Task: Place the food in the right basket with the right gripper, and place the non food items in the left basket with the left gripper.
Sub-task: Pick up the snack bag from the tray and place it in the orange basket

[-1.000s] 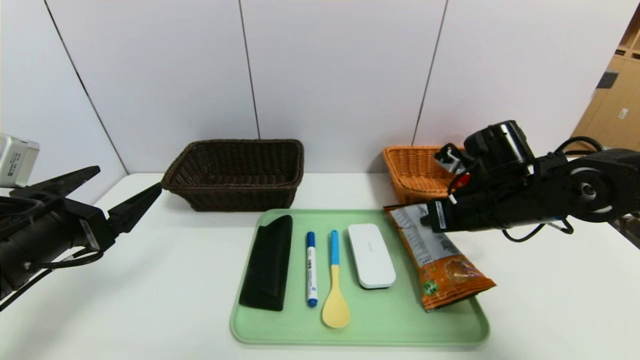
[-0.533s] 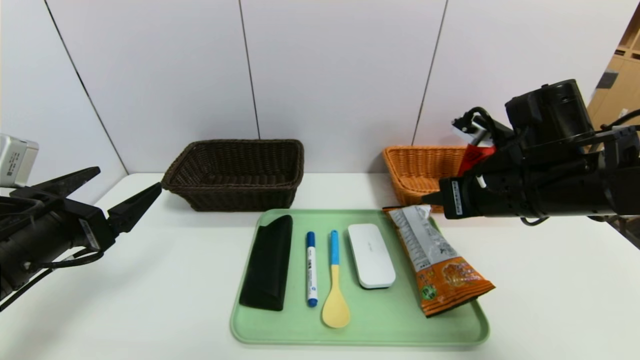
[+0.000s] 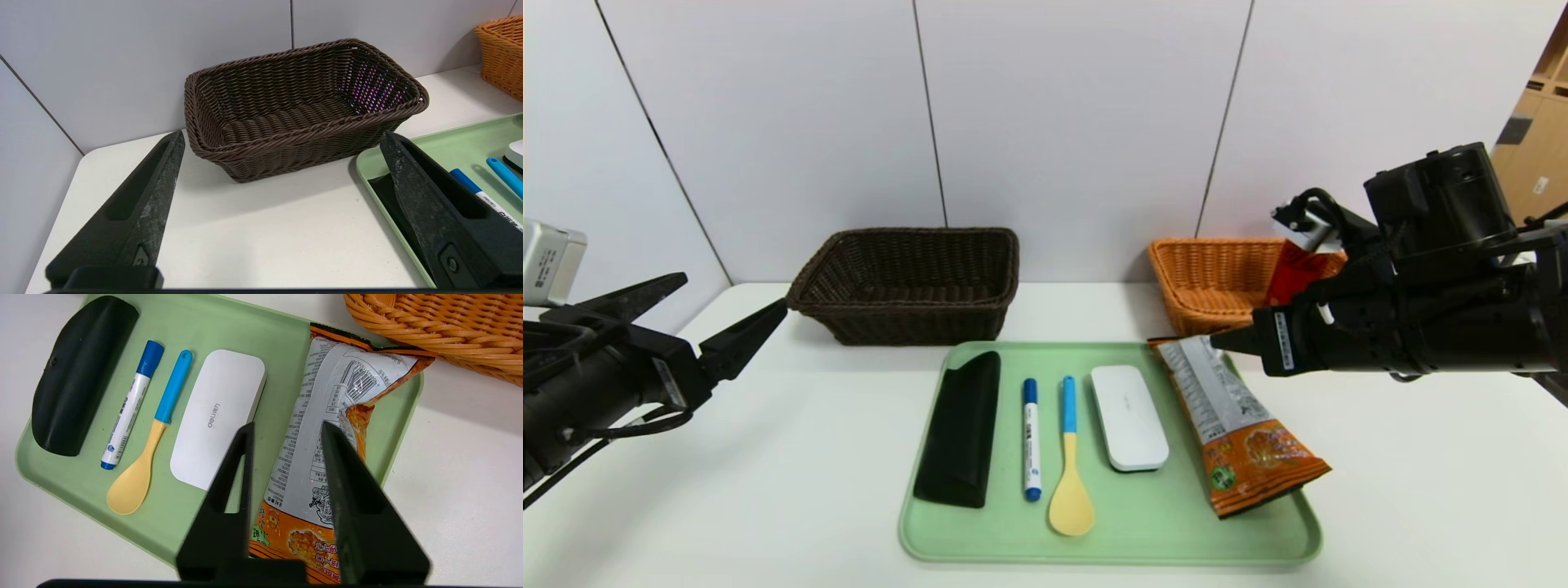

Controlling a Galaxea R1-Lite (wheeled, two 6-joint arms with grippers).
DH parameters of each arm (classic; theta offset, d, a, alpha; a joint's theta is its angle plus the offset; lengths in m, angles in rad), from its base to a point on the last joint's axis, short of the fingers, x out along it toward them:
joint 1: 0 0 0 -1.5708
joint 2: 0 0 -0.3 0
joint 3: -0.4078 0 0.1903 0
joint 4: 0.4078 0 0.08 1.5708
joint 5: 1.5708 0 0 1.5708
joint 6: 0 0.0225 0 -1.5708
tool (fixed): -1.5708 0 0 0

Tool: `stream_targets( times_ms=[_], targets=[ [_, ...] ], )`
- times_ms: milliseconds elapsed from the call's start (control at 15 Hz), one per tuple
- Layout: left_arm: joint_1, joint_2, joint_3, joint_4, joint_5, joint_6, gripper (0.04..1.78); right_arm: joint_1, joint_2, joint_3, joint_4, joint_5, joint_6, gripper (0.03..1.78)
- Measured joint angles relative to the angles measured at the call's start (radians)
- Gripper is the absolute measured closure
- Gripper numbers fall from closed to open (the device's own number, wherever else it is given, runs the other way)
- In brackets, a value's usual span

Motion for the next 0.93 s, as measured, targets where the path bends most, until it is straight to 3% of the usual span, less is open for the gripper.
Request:
stream_targets(
  times_ms=[133, 400, 933],
  targets=[
    [0.000, 0.001, 0.000, 0.000, 0.000, 0.000, 0.13, 0.000, 0.006, 0.004, 0.007, -0.003, -0.001, 0.92],
    [0.000, 0.003, 0.001, 0.000, 0.000, -0.001, 0.13, -0.009, 0.039, 0.012, 0.014, -0.004, -0.001, 0.59],
    [0.000, 0.010, 0.001, -0.002, 0.001, -0.016, 0.13, -0.010, 0.188, 0.004, -0.006, -0.009, -0.003, 0.28]
  ],
)
